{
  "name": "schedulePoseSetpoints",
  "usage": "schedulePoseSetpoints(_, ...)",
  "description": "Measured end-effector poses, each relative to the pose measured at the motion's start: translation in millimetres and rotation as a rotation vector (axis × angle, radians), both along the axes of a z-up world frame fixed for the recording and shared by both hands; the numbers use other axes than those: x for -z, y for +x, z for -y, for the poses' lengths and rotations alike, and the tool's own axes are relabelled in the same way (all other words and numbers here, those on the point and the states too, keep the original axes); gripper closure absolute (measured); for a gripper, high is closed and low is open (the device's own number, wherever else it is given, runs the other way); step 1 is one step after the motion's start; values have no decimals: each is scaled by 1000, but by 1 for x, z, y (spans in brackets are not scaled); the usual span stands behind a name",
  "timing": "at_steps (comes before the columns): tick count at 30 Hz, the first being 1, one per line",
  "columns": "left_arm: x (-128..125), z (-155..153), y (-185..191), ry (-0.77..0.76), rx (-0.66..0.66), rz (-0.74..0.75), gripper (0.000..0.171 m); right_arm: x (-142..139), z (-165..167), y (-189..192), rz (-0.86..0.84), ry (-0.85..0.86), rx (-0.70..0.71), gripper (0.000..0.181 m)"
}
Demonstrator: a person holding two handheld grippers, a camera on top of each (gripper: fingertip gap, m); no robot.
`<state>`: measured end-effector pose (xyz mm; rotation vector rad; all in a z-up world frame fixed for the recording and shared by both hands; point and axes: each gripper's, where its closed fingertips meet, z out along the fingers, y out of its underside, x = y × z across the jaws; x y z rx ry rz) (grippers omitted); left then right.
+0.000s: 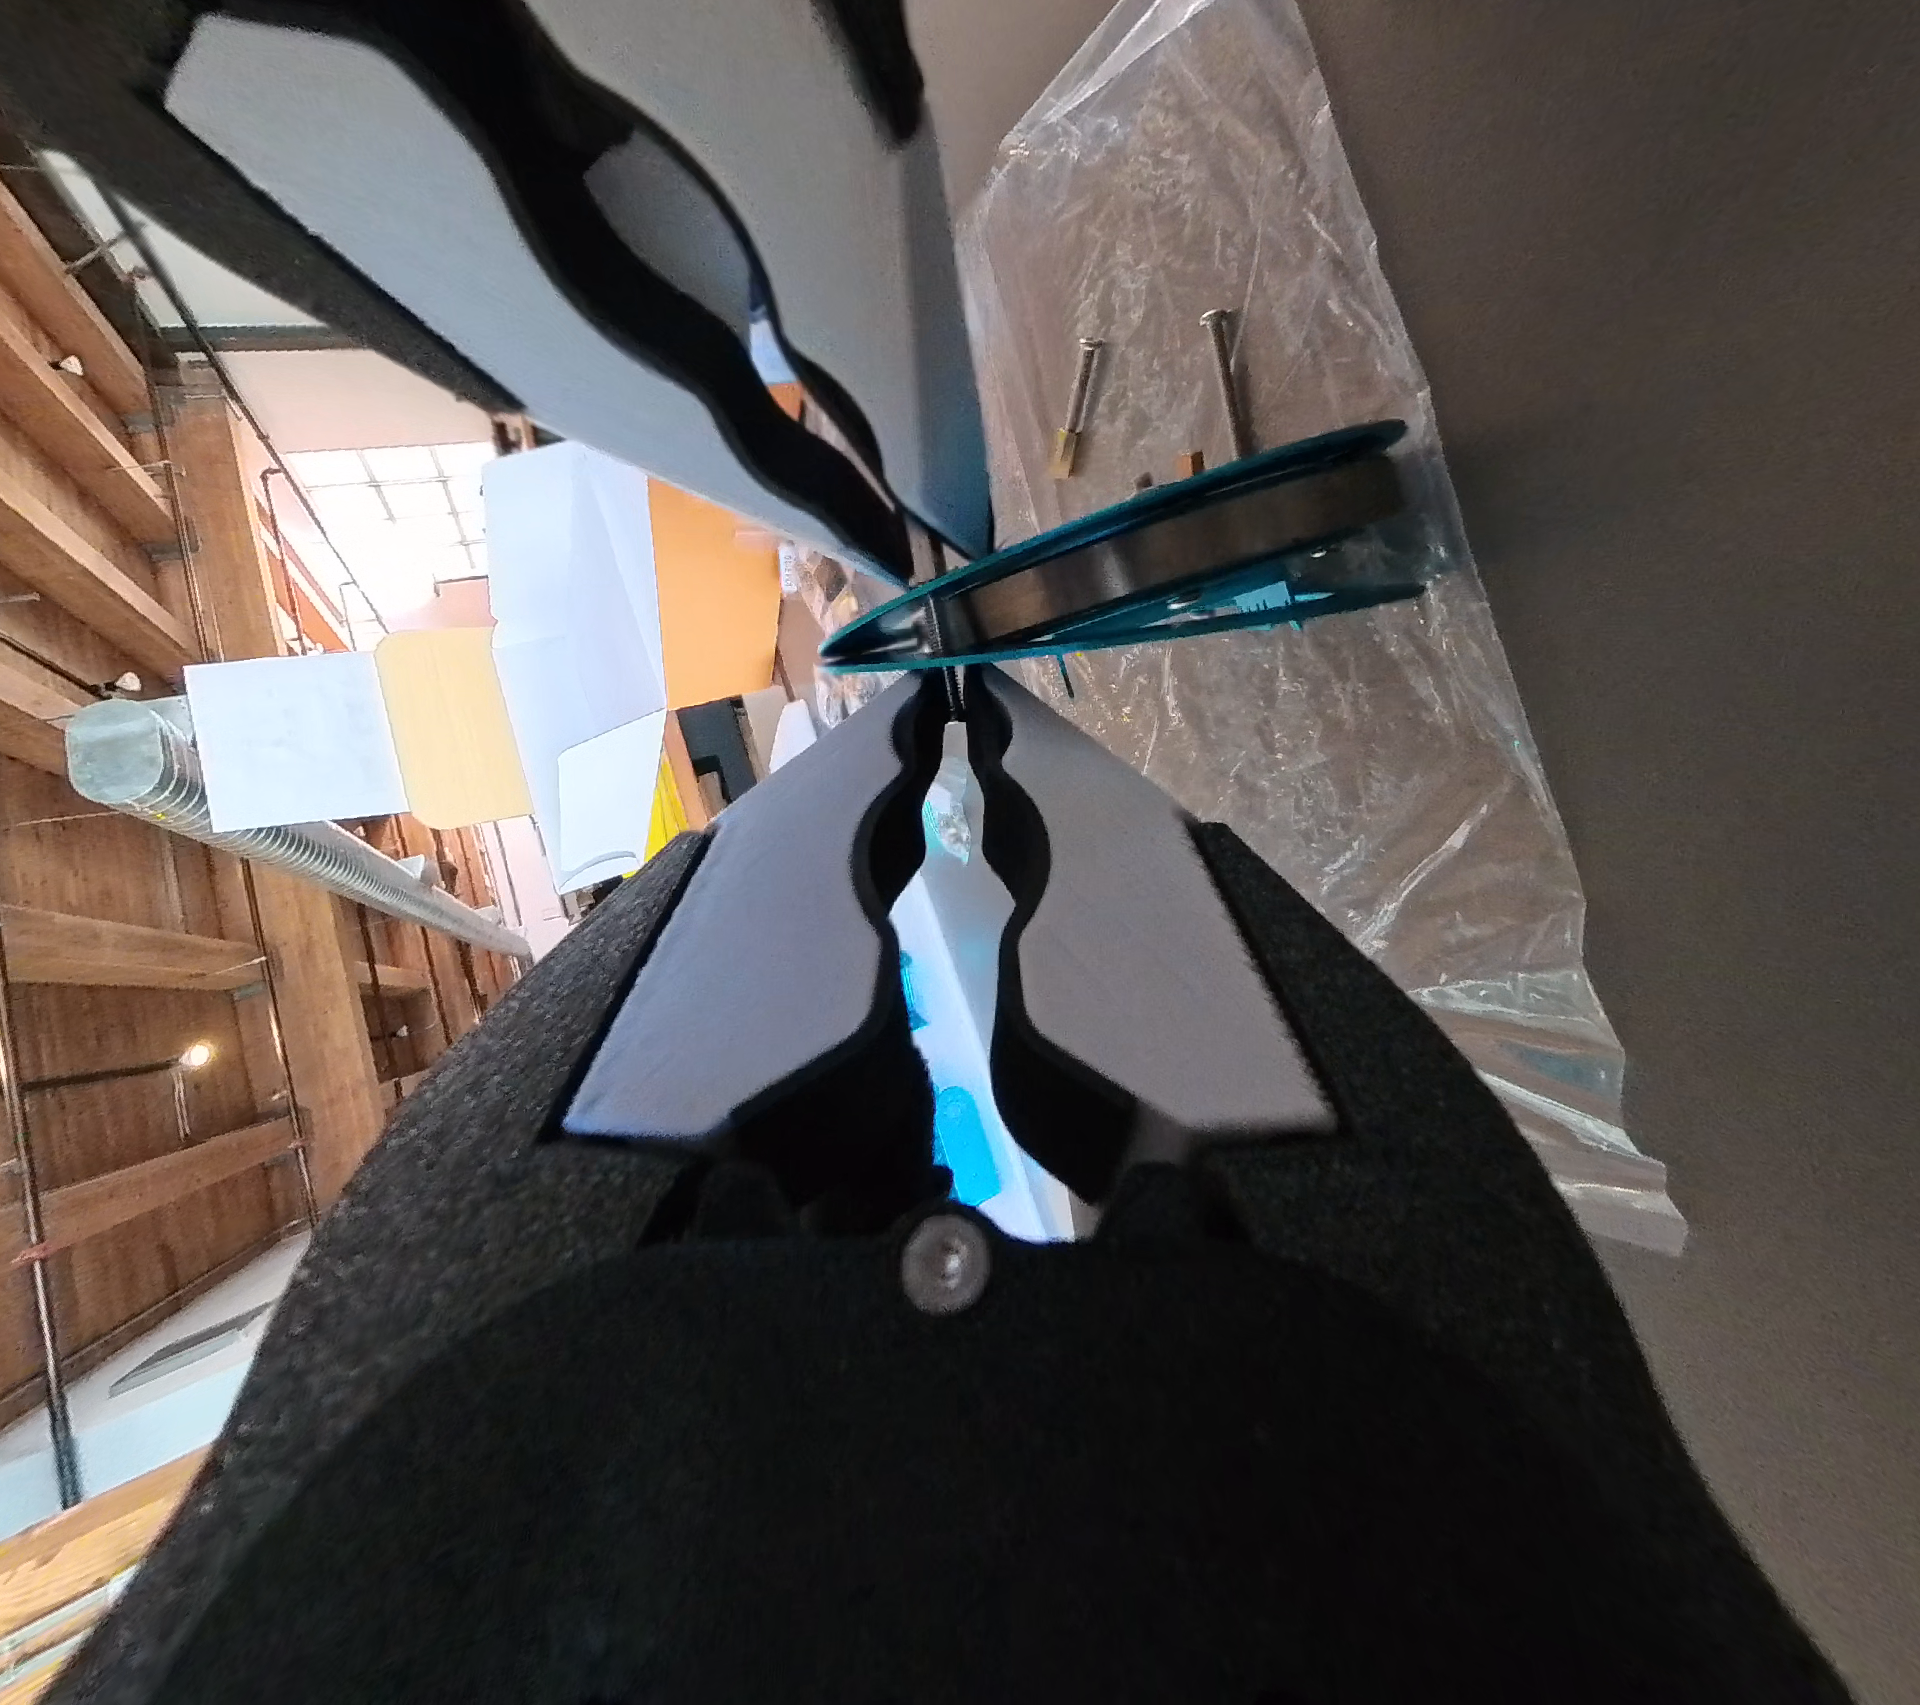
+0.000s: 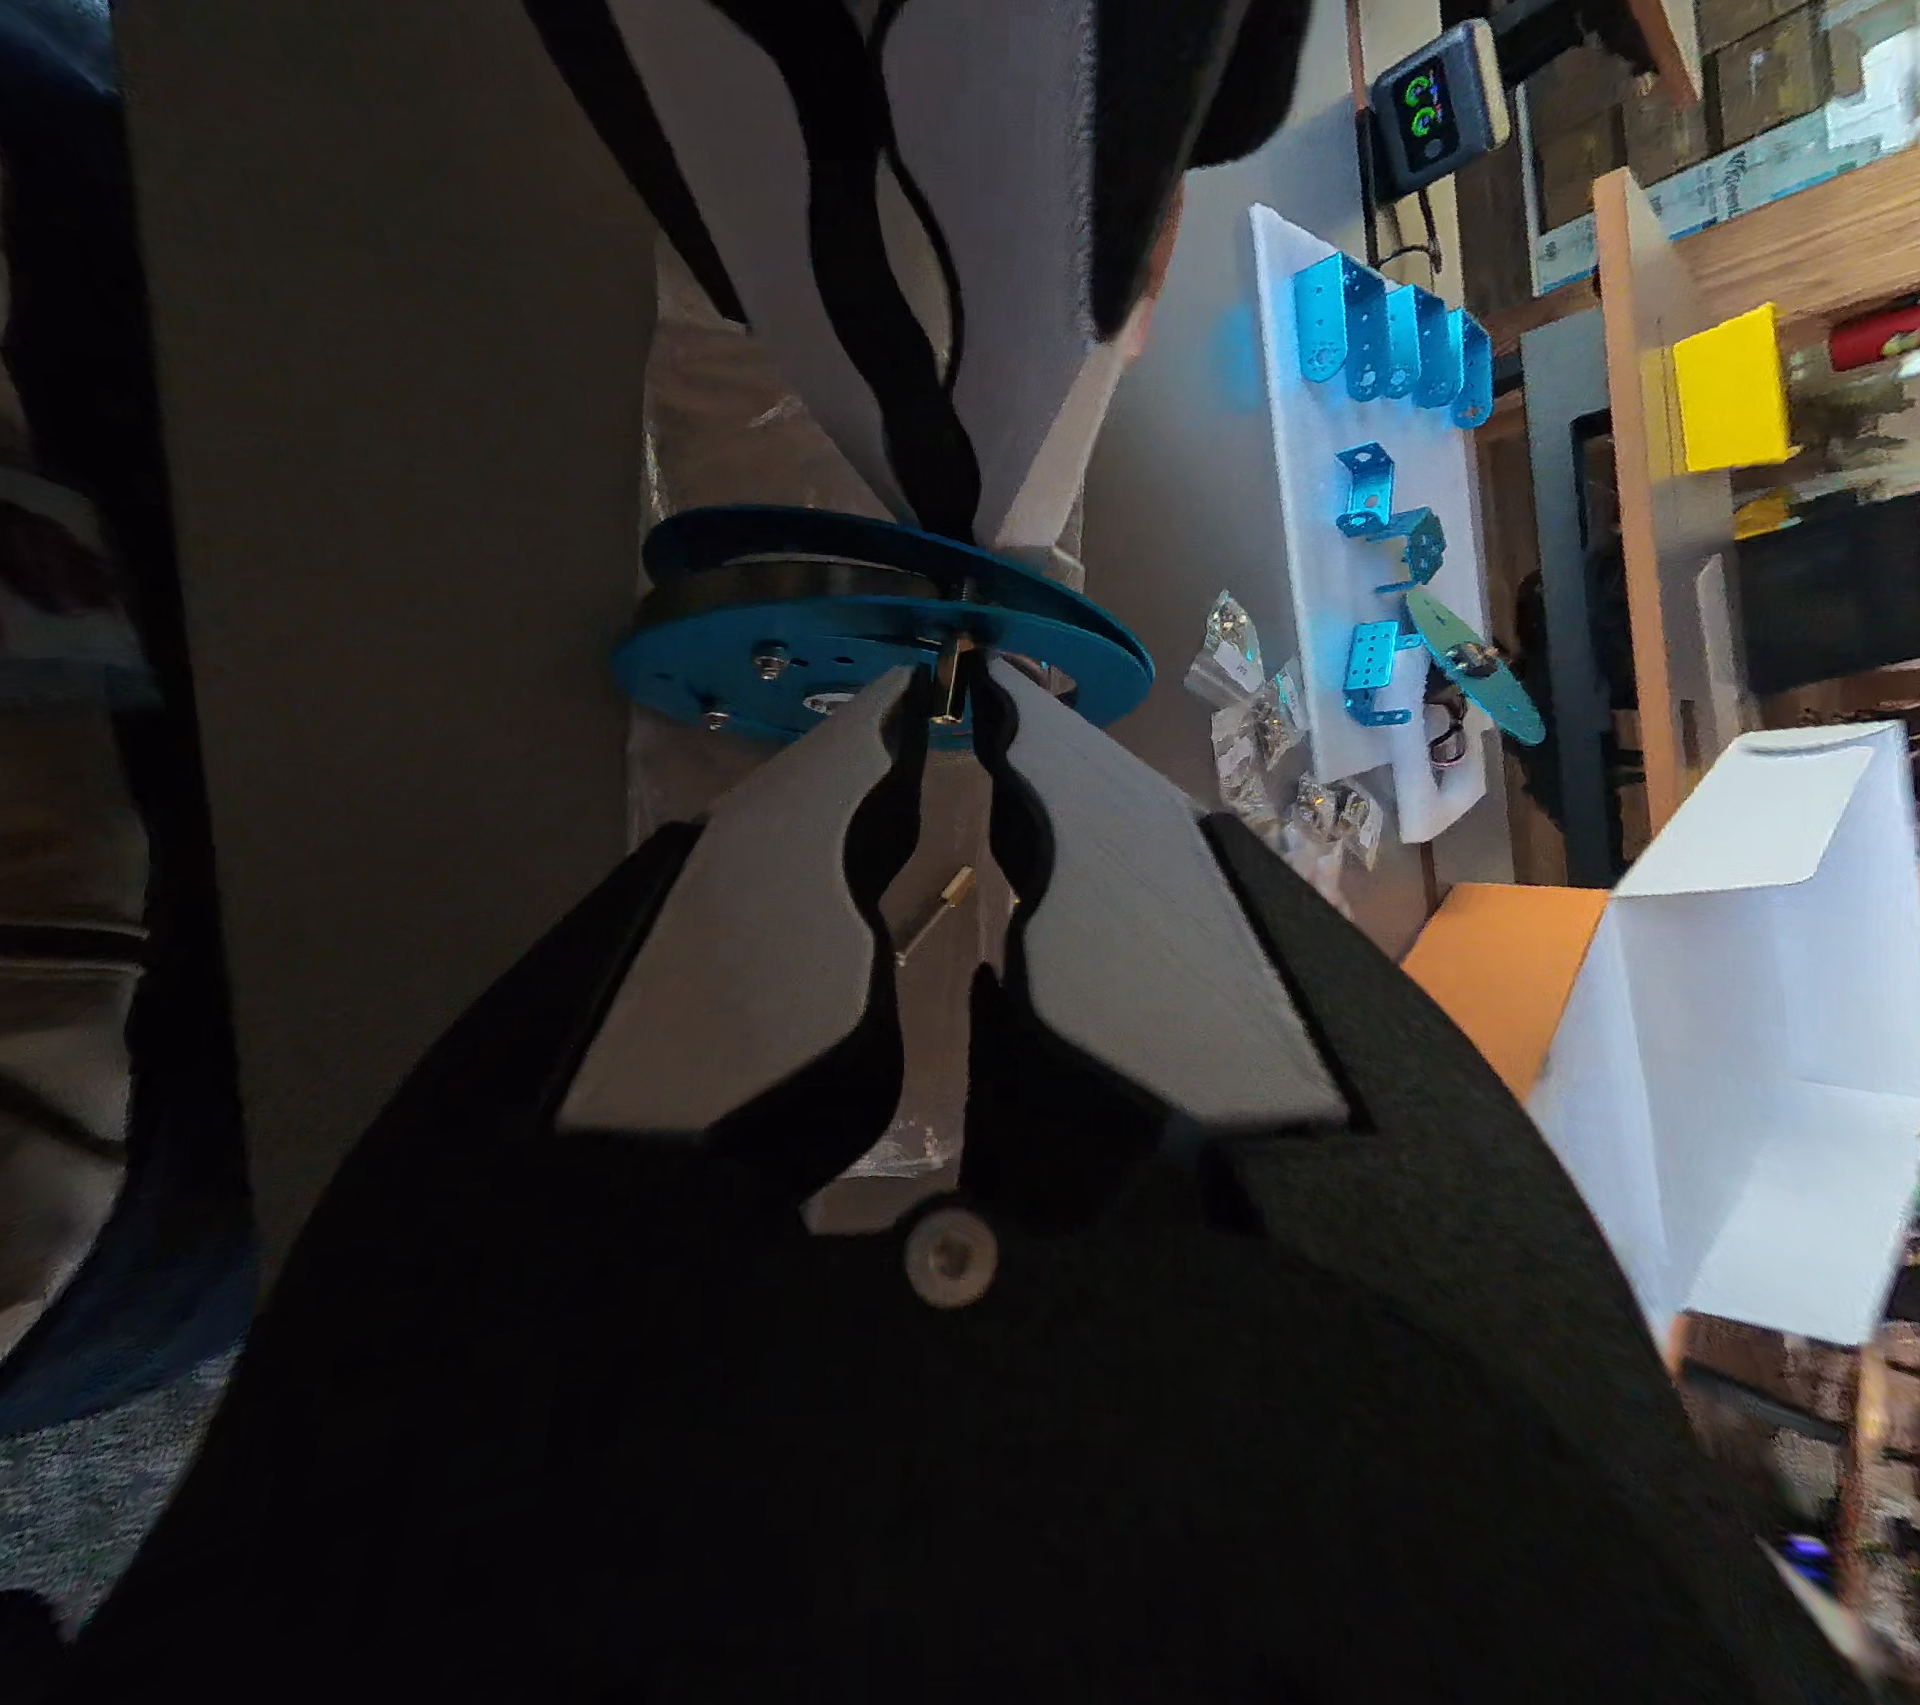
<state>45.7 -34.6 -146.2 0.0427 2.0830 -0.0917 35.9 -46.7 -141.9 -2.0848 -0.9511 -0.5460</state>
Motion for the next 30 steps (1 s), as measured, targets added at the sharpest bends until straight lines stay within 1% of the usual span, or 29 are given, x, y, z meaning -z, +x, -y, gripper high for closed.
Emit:
schedulePoseSetpoints(3,0,0,0,-1,-3,3,170,1,-1,1,-184,-55,52,177)
schedulePoseSetpoints(6,0,0,0,2,-1,7,170,2,0,-2,-438,-120,98,177)
schedulePoseSetpoints(11,2,3,-2,0,12,6,170,3,6,-11,-1072,-348,194,178)
schedulePoseSetpoints(14,2,6,-2,-9,17,3,170,1,10,-16,-1440,-513,218,177)
schedulePoseSetpoints(15,2,6,-3,-16,16,0,170,0,11,-17,-1539,-553,219,177)
schedulePoseSetpoints(16,2,6,-3,-32,14,-7,170,0,10,-17,-1592,-571,211,177)
schedulePoseSetpoints(17,2,6,-3,-57,15,-12,169,0,10,-17,-1592,-570,198,177)
schedulePoseSetpoints(18,2,5,-3,-90,9,-20,169,1,9,-17,-1556,-556,191,177)
schedulePoseSetpoints(21,3,2,-4,-210,-44,-69,168,2,6,-18,-1401,-505,179,176)
schedulePoseSetpoints(23,6,-5,-3,-226,-84,-68,166,2,4,-19,-1355,-494,179,176)
schedulePoseSetpoints(25,10,-13,-1,-210,-129,-51,155,2,5,-20,-1349,-501,176,176)
schedulePoseSetpoints(28,7,-13,-2,-239,-153,-18,148,3,3,-20,-1364,-501,188,176)
schedulePoseSetpoints(30,5,-14,-2,-229,-174,14,147,3,2,-19,-1370,-500,190,176)
